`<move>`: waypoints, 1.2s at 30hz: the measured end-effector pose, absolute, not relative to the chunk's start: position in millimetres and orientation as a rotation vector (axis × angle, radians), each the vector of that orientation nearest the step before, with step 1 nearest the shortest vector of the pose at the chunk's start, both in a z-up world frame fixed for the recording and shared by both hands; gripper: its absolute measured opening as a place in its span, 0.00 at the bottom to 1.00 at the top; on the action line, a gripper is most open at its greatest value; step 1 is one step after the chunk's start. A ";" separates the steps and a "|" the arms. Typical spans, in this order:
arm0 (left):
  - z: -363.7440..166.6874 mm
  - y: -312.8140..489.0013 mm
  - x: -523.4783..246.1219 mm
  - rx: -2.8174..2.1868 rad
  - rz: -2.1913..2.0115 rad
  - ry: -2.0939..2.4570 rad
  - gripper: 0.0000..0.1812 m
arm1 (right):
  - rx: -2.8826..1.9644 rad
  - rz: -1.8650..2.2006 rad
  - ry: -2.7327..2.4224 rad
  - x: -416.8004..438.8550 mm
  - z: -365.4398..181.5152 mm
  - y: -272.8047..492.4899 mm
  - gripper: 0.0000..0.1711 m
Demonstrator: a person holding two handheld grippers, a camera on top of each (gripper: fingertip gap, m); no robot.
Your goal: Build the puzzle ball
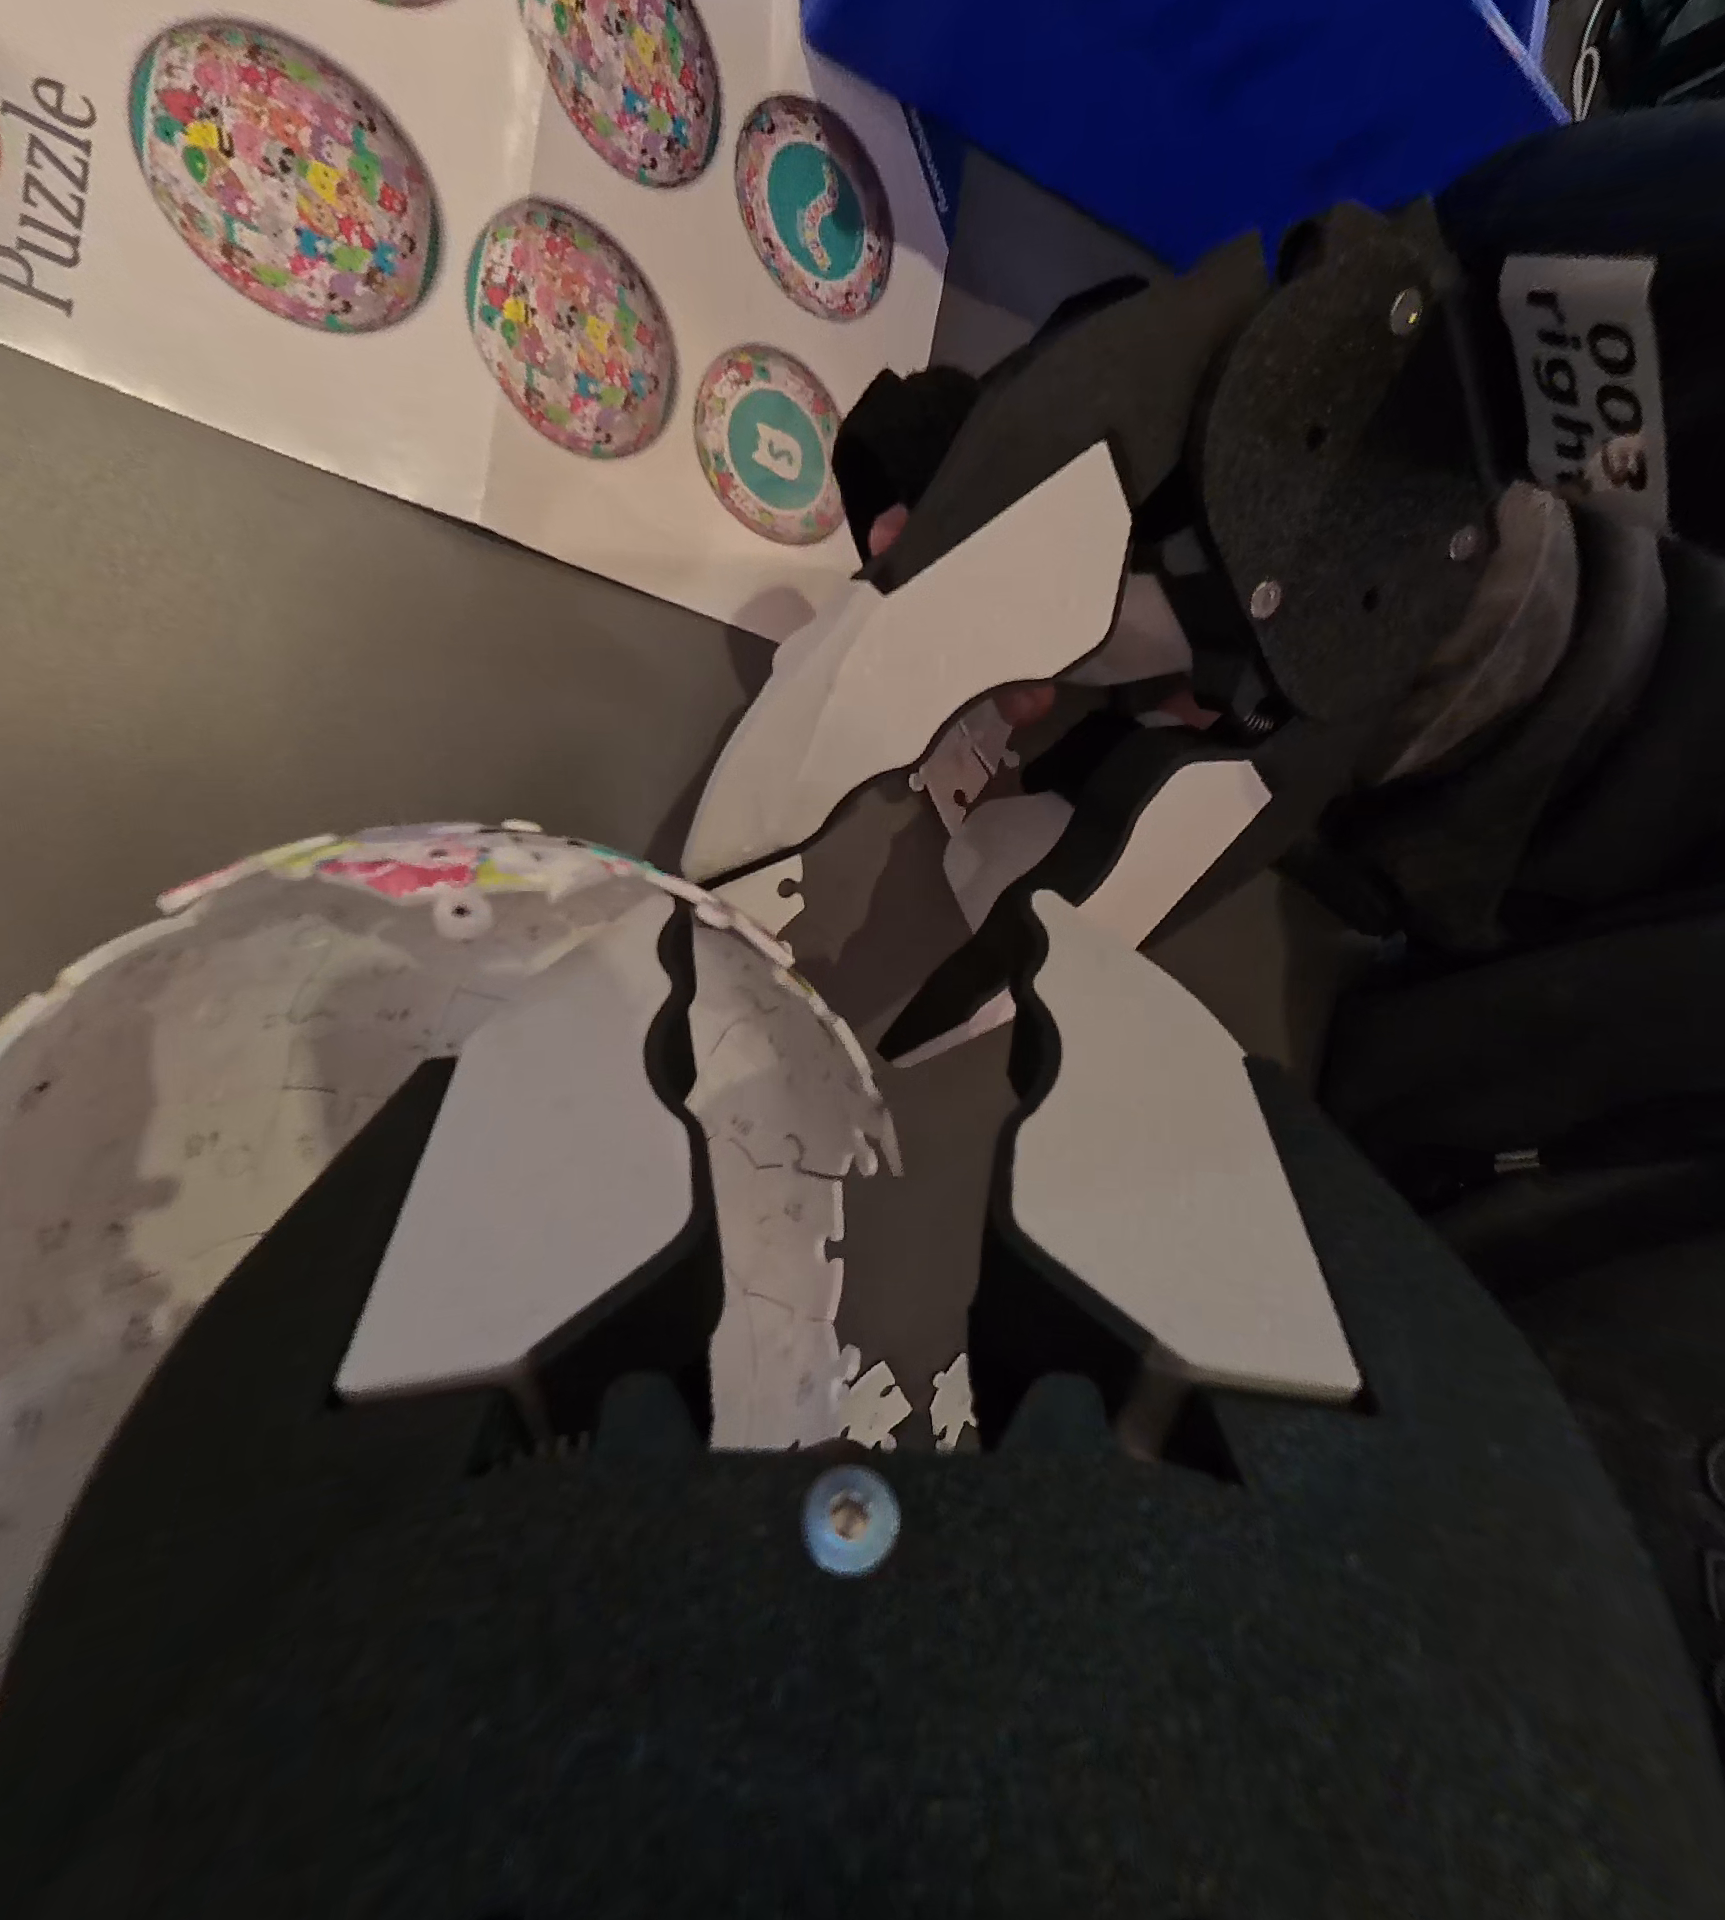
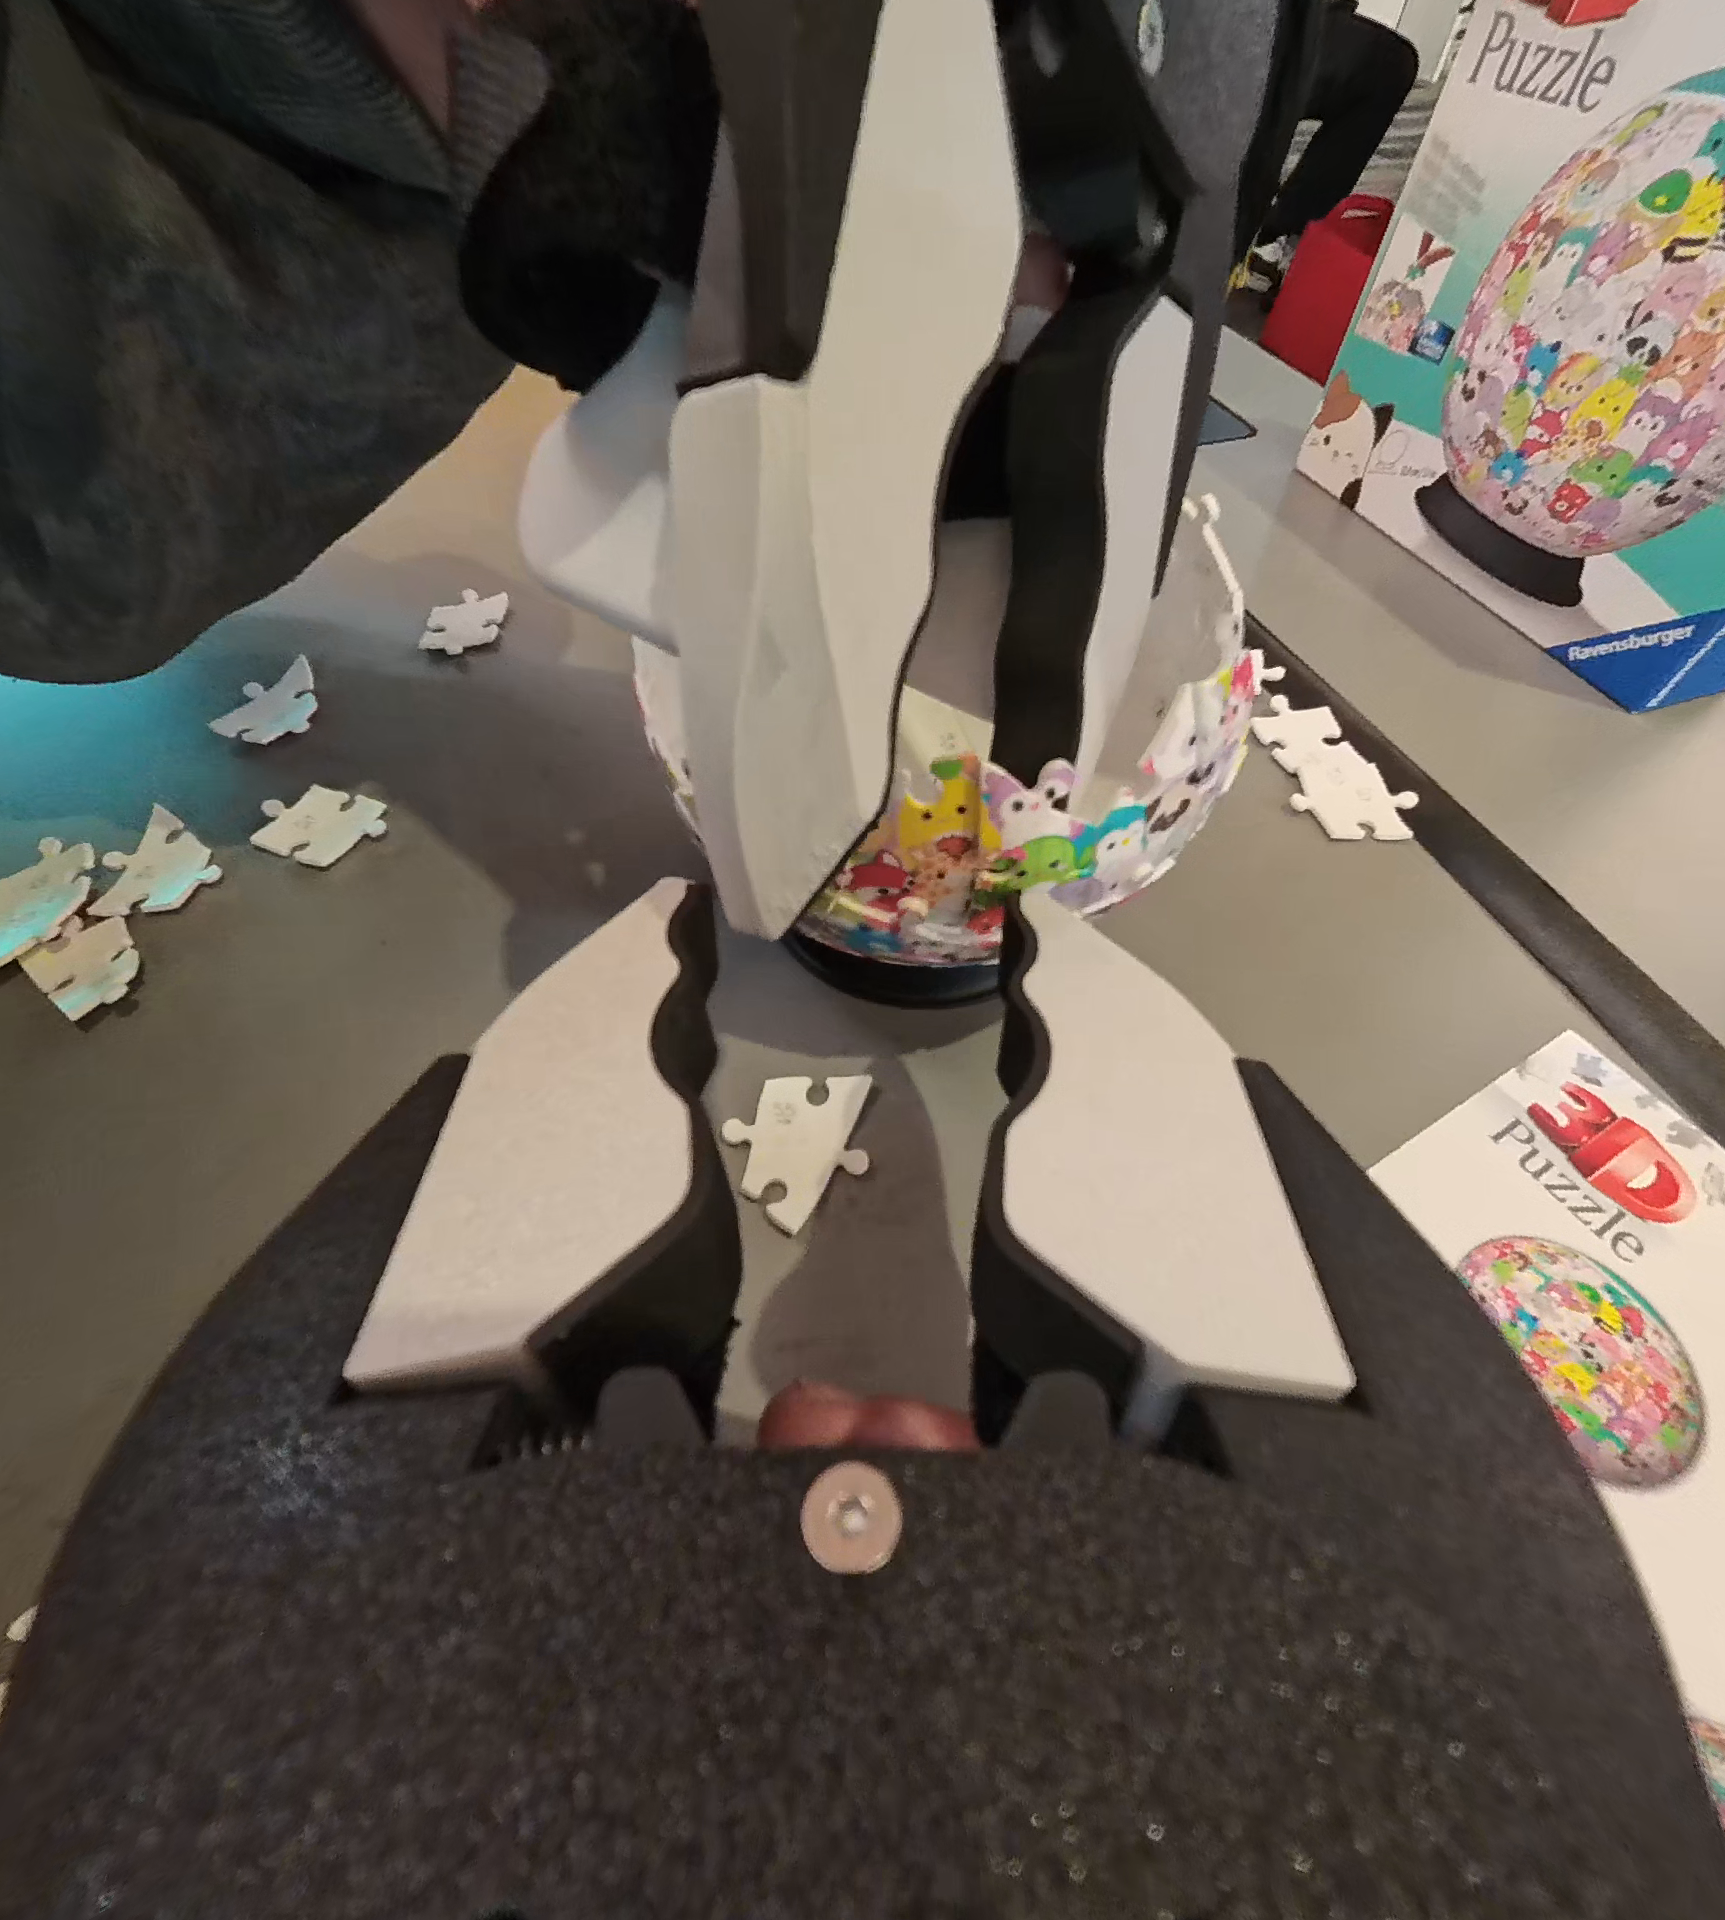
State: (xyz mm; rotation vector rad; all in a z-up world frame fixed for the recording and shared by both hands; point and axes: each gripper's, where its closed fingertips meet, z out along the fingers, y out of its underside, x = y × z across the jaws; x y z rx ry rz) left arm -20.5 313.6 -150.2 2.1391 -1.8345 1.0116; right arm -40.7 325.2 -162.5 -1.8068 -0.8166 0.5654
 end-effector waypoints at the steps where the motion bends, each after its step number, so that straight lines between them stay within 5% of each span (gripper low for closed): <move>1: -150.0 313.6 -20.6 2.138 1.012 -1.834 0.32 | -1.806 0.566 -0.817 -40.9 -162.5 325.1 0.30; 36: -152.3 315.5 -18.3 2.112 1.054 -1.776 0.33 | -1.963 0.702 -0.756 -40.5 -177.6 331.6 0.38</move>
